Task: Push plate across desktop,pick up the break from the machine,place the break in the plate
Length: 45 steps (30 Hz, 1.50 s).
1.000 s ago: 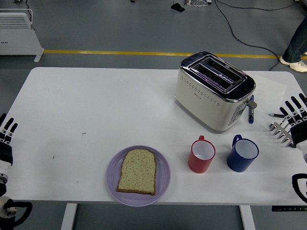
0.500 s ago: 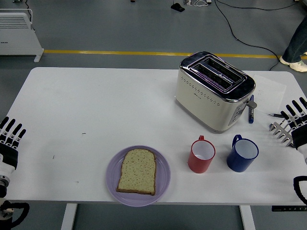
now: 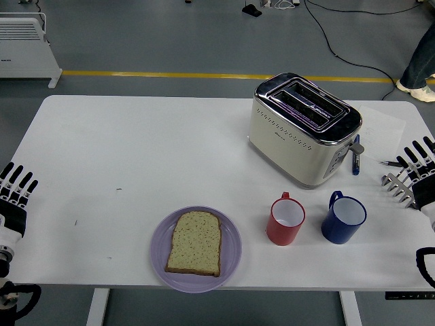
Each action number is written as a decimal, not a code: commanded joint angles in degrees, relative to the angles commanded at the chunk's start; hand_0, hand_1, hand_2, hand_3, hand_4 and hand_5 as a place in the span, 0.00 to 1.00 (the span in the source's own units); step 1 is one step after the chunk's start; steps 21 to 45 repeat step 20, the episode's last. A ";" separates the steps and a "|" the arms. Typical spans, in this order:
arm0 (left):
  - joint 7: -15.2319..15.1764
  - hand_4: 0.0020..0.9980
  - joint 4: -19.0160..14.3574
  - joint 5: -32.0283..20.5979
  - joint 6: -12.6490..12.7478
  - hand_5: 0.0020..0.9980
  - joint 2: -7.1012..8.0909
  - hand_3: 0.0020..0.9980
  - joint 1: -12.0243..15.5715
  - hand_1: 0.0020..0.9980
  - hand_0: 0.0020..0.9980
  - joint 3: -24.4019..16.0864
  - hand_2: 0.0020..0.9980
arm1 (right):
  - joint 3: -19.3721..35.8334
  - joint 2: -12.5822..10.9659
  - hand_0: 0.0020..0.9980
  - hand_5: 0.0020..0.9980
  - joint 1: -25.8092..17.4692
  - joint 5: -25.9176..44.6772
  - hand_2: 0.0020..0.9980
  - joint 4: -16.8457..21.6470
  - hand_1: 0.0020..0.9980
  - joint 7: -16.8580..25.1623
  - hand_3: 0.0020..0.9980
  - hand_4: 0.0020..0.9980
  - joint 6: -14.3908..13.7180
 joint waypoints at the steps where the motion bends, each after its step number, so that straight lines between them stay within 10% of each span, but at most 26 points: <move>1: 0.04 0.54 0.00 0.04 -0.06 1.00 0.00 0.77 -0.02 0.79 0.78 -0.02 0.82 | 0.02 0.01 0.72 0.52 0.02 0.01 0.73 -0.01 0.71 -0.01 0.73 0.54 -0.01; 45: 0.19 0.54 0.47 0.20 -0.17 1.00 0.00 0.77 0.11 0.79 0.78 0.03 0.82 | 0.37 0.10 0.71 0.51 -0.27 -0.01 0.73 -0.01 0.71 -0.17 0.73 0.53 -0.17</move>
